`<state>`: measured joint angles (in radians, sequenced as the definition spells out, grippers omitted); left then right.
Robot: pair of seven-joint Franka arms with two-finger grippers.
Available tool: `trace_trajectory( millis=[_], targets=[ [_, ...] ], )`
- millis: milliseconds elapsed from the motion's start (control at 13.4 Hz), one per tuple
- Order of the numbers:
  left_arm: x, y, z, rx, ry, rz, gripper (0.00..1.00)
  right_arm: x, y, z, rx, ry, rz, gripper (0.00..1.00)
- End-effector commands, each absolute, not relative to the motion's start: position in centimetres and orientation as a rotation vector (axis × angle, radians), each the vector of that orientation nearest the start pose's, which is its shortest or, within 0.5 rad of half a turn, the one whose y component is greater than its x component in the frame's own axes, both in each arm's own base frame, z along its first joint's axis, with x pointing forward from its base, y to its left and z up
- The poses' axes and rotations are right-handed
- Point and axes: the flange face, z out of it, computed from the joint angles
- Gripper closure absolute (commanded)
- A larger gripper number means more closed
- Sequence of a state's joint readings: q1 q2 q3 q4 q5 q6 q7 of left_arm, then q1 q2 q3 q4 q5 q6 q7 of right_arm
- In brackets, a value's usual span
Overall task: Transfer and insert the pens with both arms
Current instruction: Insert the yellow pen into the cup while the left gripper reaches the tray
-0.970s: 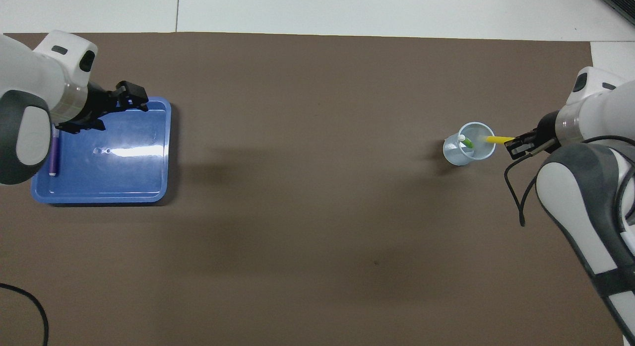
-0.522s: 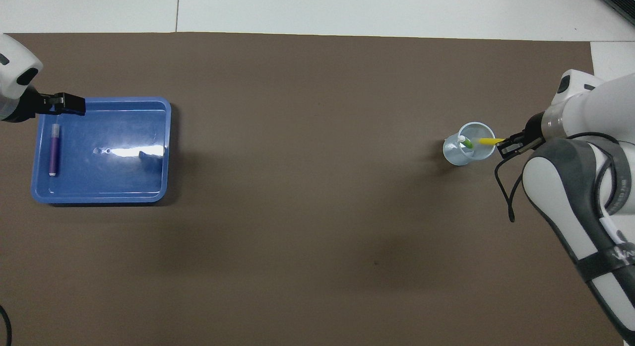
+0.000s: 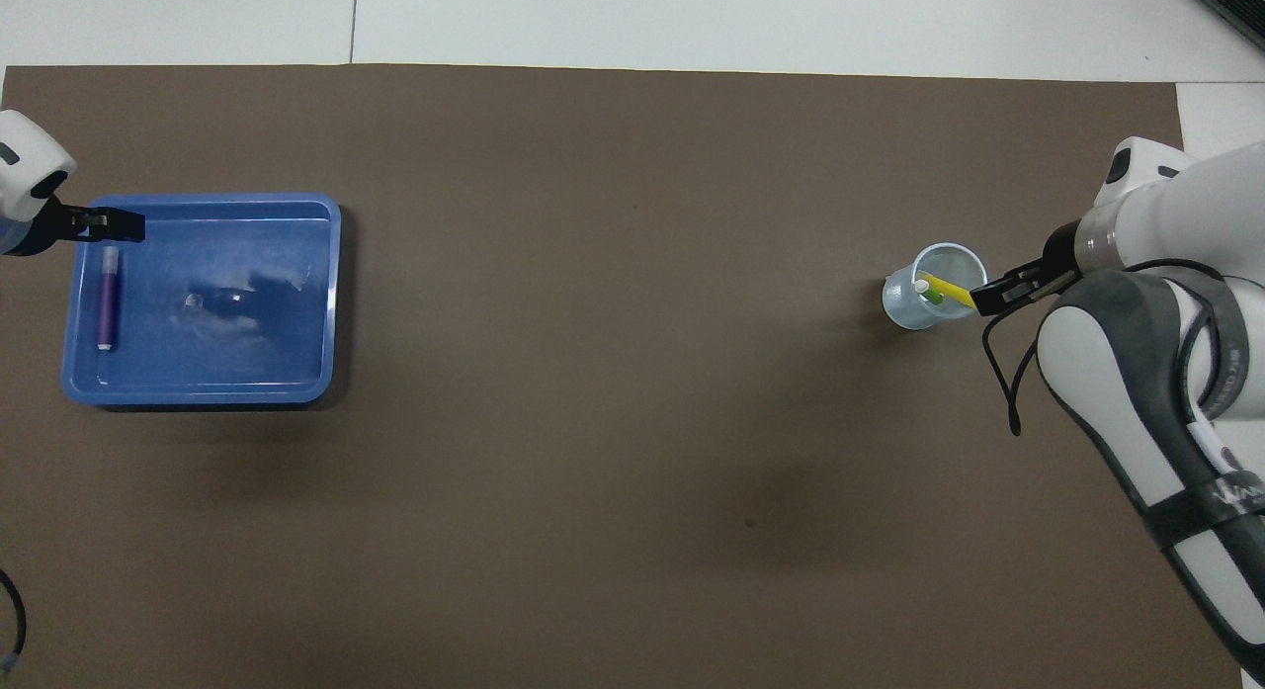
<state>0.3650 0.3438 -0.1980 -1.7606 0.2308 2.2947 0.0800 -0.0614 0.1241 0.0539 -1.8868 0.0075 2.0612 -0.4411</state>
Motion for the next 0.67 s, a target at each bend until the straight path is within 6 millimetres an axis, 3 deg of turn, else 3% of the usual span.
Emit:
trace_trajectory(
  millis=[0, 373, 597],
  targets=[
    [65.1, 14.5, 36.7, -2.981, 0.044, -0.283, 0.0, 59.7, -1.3, 48.1, -3.081, -0.673, -0.043, 0.0],
    [63.7, 14.5, 32.5, -3.002, 0.031, -0.301, 0.0, 55.7, -7.0, 53.5, -3.096, -0.47, 0.051, 0.0],
    [62.3, 16.1, 30.9, -3.009, -0.005, -0.27, 0.0, 53.5, -6.9, 58.4, -3.128, -0.288, 0.0, 0.0]
  ],
)
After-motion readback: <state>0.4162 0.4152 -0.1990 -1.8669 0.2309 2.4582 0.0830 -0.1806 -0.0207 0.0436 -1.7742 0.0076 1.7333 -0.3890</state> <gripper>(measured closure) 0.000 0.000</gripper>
